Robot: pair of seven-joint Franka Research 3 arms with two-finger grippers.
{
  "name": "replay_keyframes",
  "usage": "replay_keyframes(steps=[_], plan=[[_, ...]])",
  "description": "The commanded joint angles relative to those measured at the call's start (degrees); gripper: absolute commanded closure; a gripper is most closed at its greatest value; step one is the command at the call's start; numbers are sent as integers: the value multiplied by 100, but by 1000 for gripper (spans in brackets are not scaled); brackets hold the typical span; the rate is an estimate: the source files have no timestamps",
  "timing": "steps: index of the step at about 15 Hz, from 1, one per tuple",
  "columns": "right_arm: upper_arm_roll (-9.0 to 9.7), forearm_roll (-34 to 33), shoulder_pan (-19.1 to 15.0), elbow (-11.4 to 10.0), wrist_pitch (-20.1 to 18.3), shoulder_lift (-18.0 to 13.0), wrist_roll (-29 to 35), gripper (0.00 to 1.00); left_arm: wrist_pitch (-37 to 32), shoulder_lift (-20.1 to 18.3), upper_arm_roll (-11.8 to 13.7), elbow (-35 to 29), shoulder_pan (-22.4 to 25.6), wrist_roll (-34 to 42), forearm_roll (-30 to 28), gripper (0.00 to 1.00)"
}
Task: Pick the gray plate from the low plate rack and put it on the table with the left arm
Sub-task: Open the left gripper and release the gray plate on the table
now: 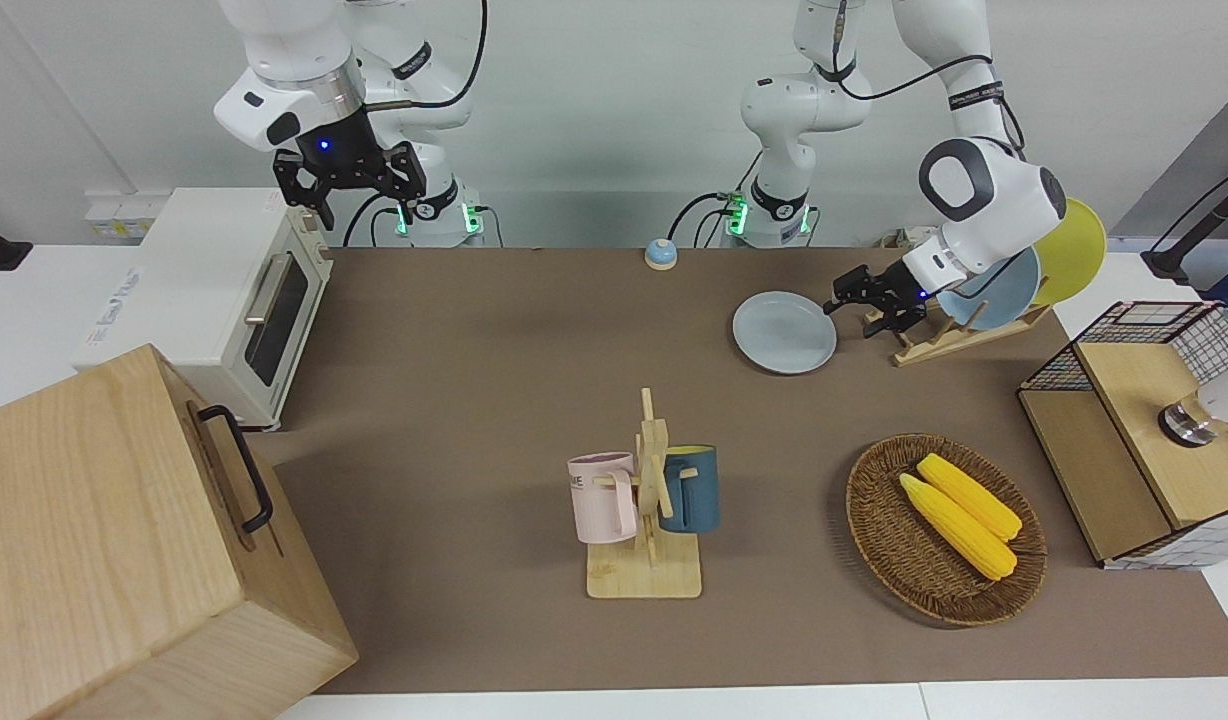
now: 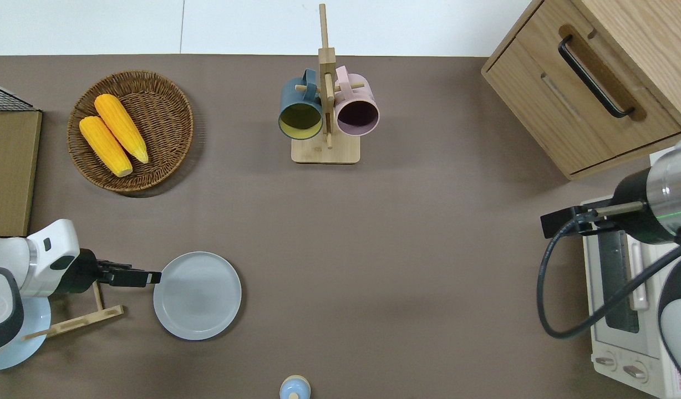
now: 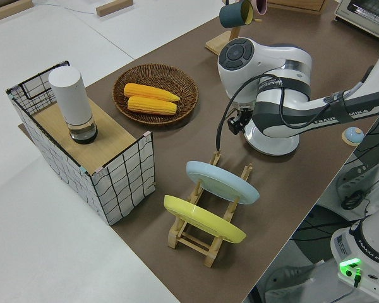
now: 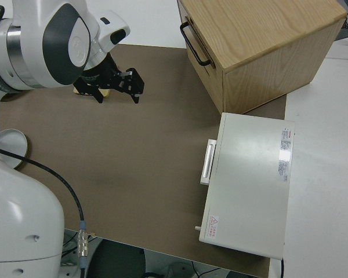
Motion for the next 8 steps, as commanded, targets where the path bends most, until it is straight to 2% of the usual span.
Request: replay_keyframes(steps=[1,5,8], plan=[[33,59,-56,35,-82,-14,1,13,-102,-170,45,262,-88,-535,565,2],[33,59,-56,35,-82,-14,1,13,-892,-144,89,1026,0,-853,698,2],[33,59,-56,35,-82,-14,1,11,-1349,-144,124,1579,0,-1370,1013,0]])
